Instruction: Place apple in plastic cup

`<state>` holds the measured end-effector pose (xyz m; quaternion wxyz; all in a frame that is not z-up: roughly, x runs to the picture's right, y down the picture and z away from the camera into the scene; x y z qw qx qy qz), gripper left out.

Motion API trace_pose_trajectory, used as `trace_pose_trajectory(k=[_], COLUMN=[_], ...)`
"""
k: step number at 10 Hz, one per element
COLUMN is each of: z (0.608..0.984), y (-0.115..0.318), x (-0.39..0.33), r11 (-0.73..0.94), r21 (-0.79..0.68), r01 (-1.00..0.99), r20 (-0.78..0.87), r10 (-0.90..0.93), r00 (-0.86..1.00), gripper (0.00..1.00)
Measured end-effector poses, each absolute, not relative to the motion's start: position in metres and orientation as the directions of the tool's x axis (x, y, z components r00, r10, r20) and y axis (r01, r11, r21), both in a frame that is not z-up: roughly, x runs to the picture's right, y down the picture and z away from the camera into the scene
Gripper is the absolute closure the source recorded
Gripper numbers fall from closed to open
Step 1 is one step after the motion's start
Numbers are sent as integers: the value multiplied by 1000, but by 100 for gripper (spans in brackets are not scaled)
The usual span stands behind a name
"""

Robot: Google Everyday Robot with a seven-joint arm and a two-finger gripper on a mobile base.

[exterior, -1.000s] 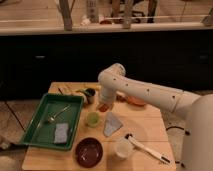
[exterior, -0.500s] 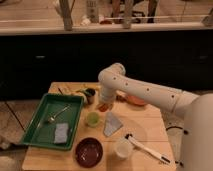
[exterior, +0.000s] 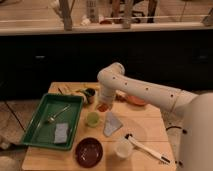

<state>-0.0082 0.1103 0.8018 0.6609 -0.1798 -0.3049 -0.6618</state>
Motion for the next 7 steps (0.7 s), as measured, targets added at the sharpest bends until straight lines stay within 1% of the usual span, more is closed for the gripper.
trace_pose_trajectory(k=[6,7], z=[782,779], y=[128,131], x=[-33,-39], r11=[4,-5], r21=[197,205], r01=[980,979], r20=[637,639], r10=[-761,-757], r00=[-125,-138], gripper=[100,99])
